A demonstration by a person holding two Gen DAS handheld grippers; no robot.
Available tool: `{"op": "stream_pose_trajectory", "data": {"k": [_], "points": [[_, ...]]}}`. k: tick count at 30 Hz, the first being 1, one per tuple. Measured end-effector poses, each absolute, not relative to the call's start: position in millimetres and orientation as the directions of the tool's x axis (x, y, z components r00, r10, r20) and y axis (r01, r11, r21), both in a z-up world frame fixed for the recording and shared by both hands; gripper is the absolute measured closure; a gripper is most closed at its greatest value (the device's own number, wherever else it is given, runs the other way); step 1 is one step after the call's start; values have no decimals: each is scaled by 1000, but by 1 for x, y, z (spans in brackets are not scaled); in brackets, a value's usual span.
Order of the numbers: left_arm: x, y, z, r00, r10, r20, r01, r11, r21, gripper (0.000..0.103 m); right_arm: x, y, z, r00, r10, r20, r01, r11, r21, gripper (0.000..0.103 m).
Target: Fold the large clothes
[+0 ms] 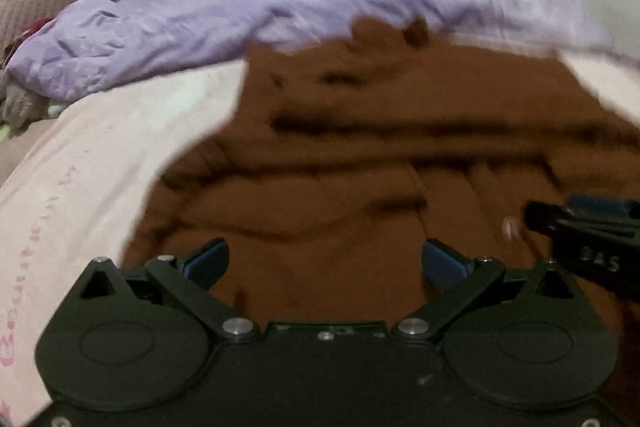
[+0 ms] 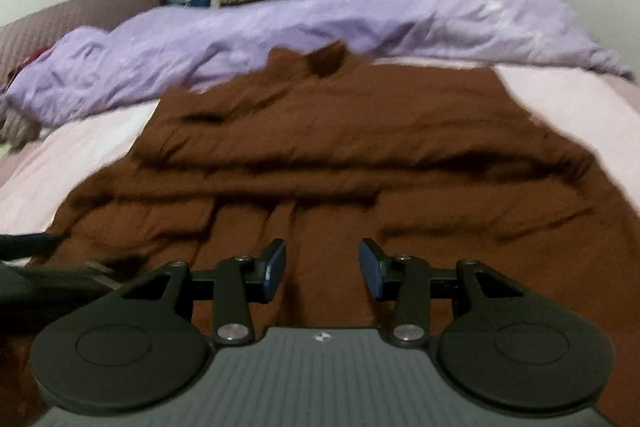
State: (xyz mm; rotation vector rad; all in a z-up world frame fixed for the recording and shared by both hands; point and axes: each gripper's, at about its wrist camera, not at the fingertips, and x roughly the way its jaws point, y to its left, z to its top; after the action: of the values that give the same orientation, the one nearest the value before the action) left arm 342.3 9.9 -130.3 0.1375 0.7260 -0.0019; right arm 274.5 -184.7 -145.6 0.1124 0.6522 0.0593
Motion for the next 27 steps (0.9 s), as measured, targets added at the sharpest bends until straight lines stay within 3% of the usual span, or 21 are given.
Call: {"op": "stream_pose_trajectory", "data": {"k": [4, 21, 24, 27], "points": [[343, -3, -148, 723, 122, -680, 28, 978, 205, 0, 268, -189, -160, 790, 67, -610, 2, 994, 111, 56], [339, 44, -145, 722, 173, -670, -53, 979, 196, 0, 255, -218, -159, 774, 101, -625, -24, 991, 131, 56], [337, 72, -146, 709, 231, -666, -113, 970, 216, 0, 251, -242, -157, 764, 146, -629, -3, 975, 223, 55], [331, 108, -151, 703, 274, -656, -175, 961, 213, 0, 245, -265, -156, 773, 49, -633, 84, 980, 178, 55]]}}
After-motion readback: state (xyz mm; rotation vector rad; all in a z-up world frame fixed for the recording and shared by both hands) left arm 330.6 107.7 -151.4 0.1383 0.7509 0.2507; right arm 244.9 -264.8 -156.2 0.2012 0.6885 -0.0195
